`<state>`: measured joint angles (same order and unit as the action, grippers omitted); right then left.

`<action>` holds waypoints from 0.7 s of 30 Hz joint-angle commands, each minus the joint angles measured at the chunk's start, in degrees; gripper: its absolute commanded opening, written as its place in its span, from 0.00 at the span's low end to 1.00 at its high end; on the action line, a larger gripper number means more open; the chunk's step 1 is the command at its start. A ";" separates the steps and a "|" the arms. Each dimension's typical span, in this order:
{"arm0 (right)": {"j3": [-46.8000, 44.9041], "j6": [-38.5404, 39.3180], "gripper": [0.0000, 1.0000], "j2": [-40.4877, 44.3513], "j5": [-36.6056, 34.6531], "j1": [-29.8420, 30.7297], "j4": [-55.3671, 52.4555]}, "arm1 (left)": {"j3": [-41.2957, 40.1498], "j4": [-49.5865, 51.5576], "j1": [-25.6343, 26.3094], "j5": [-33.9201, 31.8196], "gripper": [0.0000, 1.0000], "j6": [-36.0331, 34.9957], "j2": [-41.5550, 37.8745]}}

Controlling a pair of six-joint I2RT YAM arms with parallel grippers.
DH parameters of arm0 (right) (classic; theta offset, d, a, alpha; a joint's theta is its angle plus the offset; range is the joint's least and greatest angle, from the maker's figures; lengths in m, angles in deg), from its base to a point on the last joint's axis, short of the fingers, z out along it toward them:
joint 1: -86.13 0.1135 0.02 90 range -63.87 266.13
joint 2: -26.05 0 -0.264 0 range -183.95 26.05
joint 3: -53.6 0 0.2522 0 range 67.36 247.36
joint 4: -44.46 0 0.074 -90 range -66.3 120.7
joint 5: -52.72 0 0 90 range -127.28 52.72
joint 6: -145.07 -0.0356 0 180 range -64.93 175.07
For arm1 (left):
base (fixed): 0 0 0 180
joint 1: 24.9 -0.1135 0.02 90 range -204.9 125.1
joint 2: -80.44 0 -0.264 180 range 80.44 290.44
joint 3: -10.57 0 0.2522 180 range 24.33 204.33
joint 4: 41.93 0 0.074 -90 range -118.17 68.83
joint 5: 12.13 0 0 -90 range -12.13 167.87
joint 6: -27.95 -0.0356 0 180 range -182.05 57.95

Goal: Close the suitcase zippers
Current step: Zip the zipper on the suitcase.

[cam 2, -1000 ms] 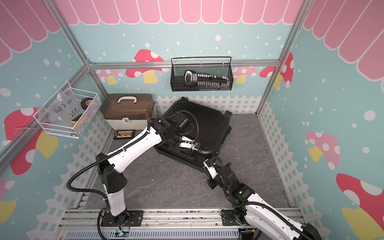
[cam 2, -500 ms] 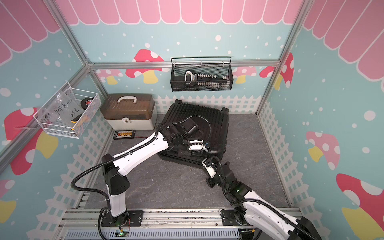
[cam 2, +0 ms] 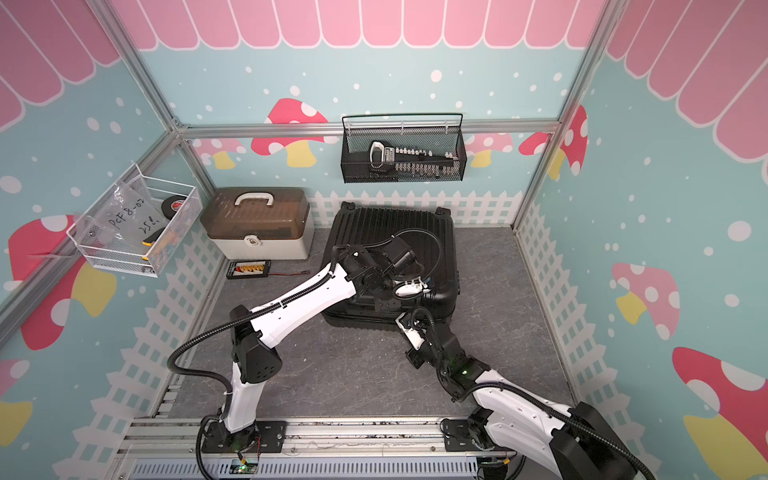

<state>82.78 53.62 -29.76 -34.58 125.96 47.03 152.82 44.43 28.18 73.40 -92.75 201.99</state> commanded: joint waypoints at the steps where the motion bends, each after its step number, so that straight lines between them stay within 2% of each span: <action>1: 2.06 4.26 0.00 -0.89 10.96 4.23 5.75 | 5.62 -13.39 -1.53 -2.21 0.16 15.03 3.41; 13: 3.45 3.94 0.00 -6.12 8.29 8.46 11.01 | 16.15 -14.37 -0.87 -2.28 0.14 23.51 11.25; 21: 4.85 3.37 0.00 -9.09 7.77 12.17 12.74 | 16.56 -18.93 -0.87 -2.29 0.15 25.25 13.61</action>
<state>85.38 55.06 -38.94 -35.67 135.27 54.42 167.81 35.51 29.26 76.50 -72.12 213.51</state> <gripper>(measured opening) 0.049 0.300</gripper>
